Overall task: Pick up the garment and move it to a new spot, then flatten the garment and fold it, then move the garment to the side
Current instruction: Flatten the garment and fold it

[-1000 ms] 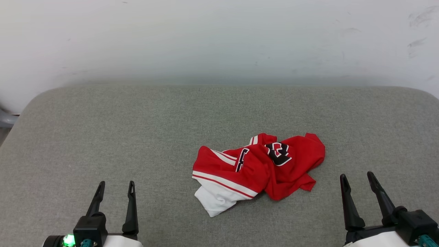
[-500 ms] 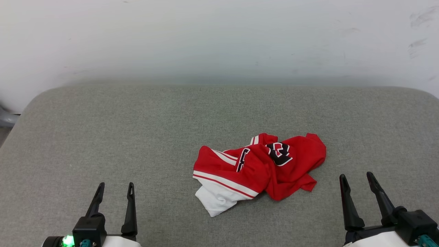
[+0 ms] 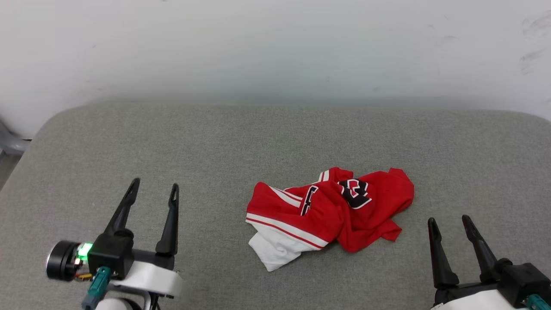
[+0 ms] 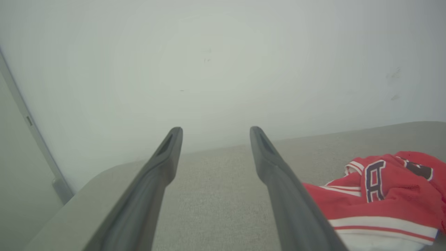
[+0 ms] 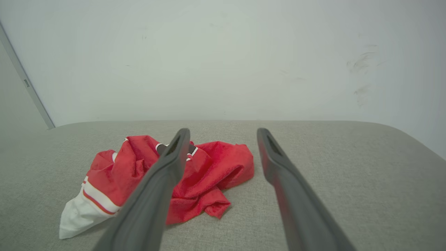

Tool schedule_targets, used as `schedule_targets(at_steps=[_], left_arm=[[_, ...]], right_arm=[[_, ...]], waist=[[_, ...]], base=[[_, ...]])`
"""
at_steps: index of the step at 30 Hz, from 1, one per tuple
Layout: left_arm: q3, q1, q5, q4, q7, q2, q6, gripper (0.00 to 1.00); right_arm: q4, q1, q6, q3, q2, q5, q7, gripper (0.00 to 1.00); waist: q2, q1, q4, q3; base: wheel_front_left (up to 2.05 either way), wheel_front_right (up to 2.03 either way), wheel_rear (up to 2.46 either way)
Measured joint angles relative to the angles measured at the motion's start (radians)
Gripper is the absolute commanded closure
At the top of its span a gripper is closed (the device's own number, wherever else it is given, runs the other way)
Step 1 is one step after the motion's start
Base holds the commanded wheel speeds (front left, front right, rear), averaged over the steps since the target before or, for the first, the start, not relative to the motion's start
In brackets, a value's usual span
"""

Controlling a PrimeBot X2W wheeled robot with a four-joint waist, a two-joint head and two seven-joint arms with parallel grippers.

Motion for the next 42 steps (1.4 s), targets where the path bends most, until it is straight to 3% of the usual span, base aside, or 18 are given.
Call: schedule_targets(at_steps=[3,8,17,21,31,36,42], left_arm=[[-0.048,-0.068,-0.007,-0.007,0.0,0.046,-0.042,0.0],[-0.145,-0.209,-0.075,0.03,0.04,0.132,-0.062,0.0],[-0.473,-0.449,-0.439,0.01,0.414,0.335,-0.065,0.0],[-0.627,-0.524,-0.565,-0.015,0.572,0.389,-0.065,0.0],[-0.955,-0.703,-0.765,0.007,0.854,0.448,-0.066,0.0],[-1.098,-0.75,-0.801,0.058,0.912,0.477,-0.065,0.0],[-1.207,-0.786,-0.824,0.134,0.909,0.483,-0.065,0.0]], right_arm=[[0.0,-0.002,0.0,0.001,0.0,0.0,0.0,0.0],[-0.001,-0.007,0.0,0.006,0.0,-0.003,0.0,0.0],[-0.006,-0.036,0.0,0.002,0.0,-0.008,0.0,0.0],[-0.007,-0.046,0.0,0.002,0.0,-0.008,0.0,0.0],[-0.017,-0.096,0.0,0.003,0.0,-0.013,0.0,0.0],[-0.021,-0.111,0.0,0.0,0.0,-0.012,0.0,0.0],[-0.027,-0.13,0.0,-0.001,0.0,-0.009,0.0,0.0]], waist=[[0.0,0.0,0.005,0.002],[0.0,0.0,0.002,0.009],[0.0,0.0,-0.034,0.047],[0.0,0.0001,-0.054,0.066],[0.0,0.0001,-0.1,0.129],[0.0,0.0,-0.125,0.162],[0.0,0.0,-0.145,0.204]], base=[[0.0,0.0,0.0],[0.0,0.0,0.0],[0.0,0.0,0.0],[0.0,0.0,0.0],[0.0,0.0,0.0],[0.0,0.0,0.0],[0.0,0.0,0.0]])
